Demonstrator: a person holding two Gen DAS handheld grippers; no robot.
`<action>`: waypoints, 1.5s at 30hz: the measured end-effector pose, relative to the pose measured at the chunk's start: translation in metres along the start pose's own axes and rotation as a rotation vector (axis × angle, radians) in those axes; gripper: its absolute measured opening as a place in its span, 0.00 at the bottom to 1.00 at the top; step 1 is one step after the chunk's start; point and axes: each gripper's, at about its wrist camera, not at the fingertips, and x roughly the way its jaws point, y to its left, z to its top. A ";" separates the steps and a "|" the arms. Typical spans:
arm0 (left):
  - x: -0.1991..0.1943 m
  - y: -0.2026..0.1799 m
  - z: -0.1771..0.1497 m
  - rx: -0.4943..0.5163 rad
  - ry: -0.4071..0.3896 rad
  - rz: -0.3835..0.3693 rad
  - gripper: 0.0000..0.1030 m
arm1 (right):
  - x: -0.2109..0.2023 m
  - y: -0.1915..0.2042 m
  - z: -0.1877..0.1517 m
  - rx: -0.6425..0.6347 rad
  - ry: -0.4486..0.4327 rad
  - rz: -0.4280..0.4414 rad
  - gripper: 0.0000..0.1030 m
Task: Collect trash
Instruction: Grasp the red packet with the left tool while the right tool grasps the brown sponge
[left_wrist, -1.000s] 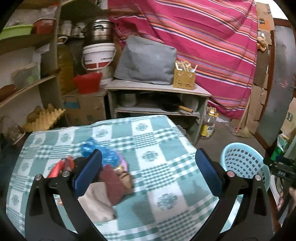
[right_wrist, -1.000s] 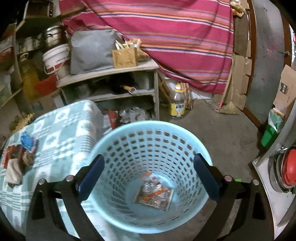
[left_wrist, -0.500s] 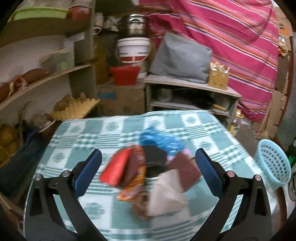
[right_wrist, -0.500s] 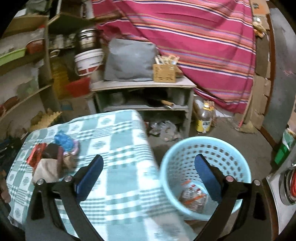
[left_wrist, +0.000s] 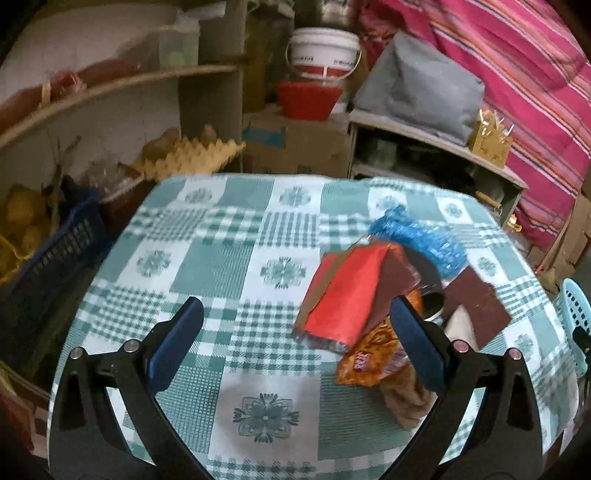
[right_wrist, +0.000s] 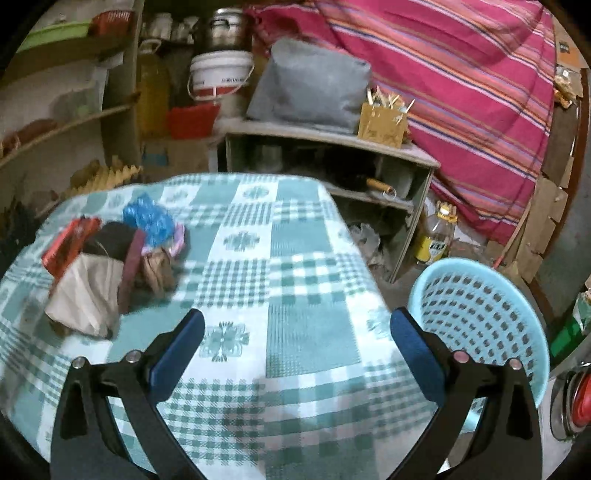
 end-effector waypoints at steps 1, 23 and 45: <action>0.006 -0.001 -0.001 0.008 0.010 0.006 0.95 | 0.004 0.000 -0.003 0.003 0.010 0.001 0.95; 0.044 -0.021 -0.004 0.079 0.106 -0.097 0.11 | 0.026 0.006 -0.007 0.017 0.079 0.069 0.95; 0.001 0.030 0.011 -0.003 -0.003 -0.052 0.04 | 0.057 0.135 0.033 -0.144 0.118 0.160 0.65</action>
